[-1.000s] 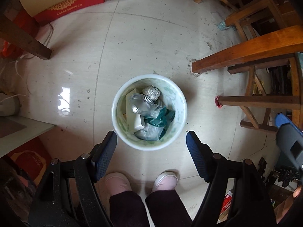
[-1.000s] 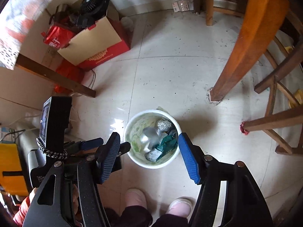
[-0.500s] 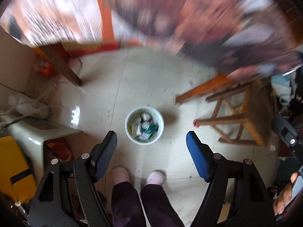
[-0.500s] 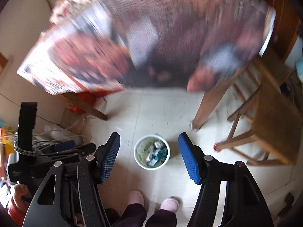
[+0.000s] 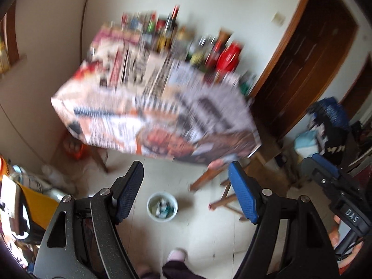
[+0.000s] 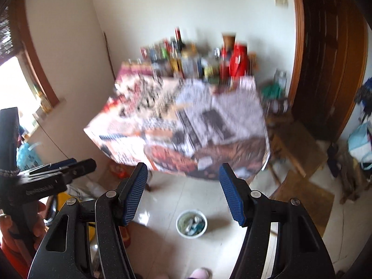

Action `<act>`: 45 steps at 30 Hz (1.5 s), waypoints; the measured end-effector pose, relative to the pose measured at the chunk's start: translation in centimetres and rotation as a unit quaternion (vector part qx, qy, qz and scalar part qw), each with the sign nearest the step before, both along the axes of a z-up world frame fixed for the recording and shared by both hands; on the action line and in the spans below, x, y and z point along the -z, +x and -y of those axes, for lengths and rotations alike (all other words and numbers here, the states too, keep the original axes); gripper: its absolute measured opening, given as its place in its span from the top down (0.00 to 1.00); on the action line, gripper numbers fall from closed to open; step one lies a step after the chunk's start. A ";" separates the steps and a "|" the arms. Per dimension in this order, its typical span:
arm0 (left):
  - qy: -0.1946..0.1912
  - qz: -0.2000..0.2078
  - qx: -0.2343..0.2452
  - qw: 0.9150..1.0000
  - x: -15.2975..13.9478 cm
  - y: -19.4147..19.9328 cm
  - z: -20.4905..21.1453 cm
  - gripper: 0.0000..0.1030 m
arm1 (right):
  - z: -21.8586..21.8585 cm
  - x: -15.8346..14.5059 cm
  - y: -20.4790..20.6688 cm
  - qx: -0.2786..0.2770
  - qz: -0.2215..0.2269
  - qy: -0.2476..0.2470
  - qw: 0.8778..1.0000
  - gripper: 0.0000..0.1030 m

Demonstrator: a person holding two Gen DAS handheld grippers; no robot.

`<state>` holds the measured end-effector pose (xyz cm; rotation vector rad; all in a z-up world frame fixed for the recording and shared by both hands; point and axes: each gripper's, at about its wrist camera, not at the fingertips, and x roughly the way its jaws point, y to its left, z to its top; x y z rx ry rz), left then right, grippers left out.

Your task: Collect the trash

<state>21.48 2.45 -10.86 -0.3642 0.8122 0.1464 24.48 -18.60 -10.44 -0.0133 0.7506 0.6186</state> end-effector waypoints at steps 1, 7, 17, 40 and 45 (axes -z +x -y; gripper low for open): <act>0.008 0.017 0.004 1.000 -1.7 -1.0 0.3 0.28 | 0.4 -1.3 -0.9 0.005 0.011 0.008 1.000 0.42; 0.059 0.119 0.024 0.991 -9.2 -7.4 1.5 0.28 | 2.0 -8.1 -6.4 0.033 0.087 0.047 0.995 0.42; 0.092 0.197 0.044 0.975 -14.5 -17.4 0.7 0.07 | 1.3 -11.8 -14.4 0.058 0.167 0.067 0.982 0.11; 0.088 0.192 0.034 0.977 -14.4 -21.0 -0.3 0.06 | 1.5 -12.1 -18.9 0.058 0.168 0.041 0.983 0.01; 0.091 0.191 0.038 0.977 -14.2 -21.0 -0.3 0.06 | 1.6 -12.1 -18.8 0.058 0.166 0.040 0.984 0.01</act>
